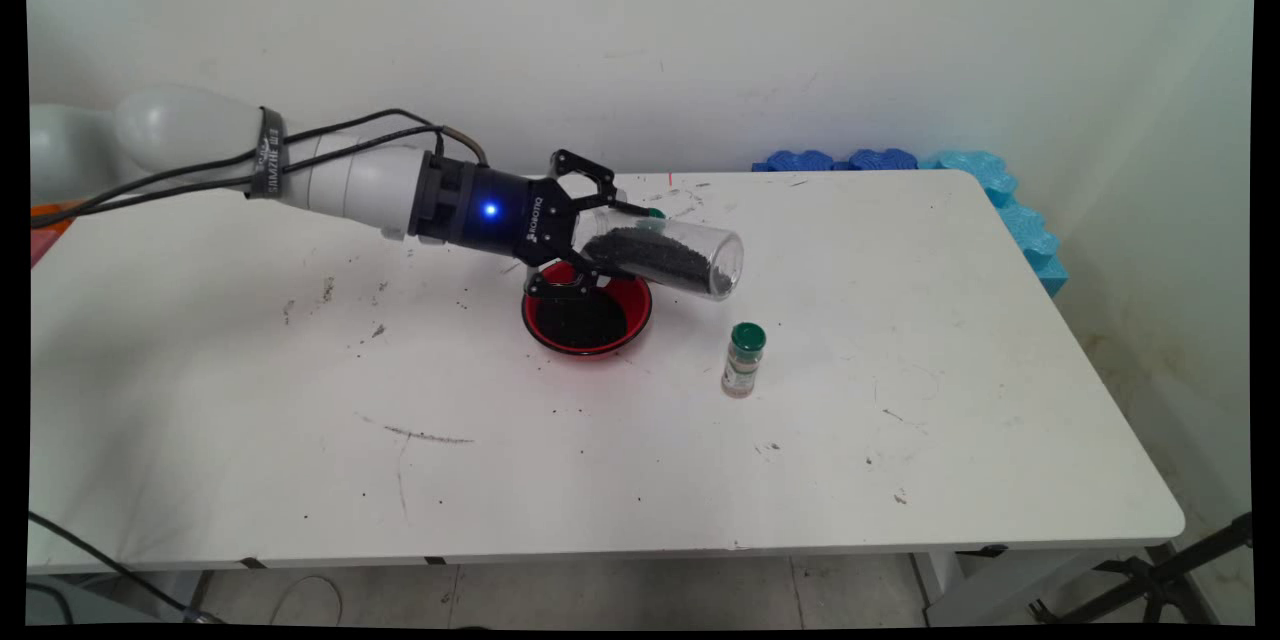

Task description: Pour the black seasoning powder in the red bowl

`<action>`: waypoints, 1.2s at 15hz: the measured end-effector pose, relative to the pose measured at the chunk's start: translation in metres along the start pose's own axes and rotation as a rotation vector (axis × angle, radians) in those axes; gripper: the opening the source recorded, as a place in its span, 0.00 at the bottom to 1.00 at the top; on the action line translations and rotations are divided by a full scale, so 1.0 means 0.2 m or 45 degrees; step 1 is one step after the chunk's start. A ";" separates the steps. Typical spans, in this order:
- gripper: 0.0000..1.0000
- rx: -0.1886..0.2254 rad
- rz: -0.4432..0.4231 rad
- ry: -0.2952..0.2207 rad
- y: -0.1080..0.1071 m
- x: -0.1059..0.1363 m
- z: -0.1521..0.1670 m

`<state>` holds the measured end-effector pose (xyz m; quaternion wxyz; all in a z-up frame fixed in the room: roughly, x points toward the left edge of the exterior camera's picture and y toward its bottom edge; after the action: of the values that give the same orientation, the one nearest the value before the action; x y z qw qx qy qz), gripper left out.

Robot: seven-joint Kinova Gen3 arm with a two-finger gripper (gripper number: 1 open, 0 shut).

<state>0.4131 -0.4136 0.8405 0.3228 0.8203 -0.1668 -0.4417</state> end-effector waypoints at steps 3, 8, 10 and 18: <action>0.00 0.016 0.171 0.007 0.02 0.00 0.00; 0.00 0.013 0.420 0.017 0.07 -0.02 0.01; 0.00 0.010 0.520 0.023 0.09 -0.03 0.00; 0.00 0.030 1.007 0.056 0.19 -0.09 -0.05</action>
<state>0.4112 -0.4283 0.8809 0.4620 0.7056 -0.4681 -0.2637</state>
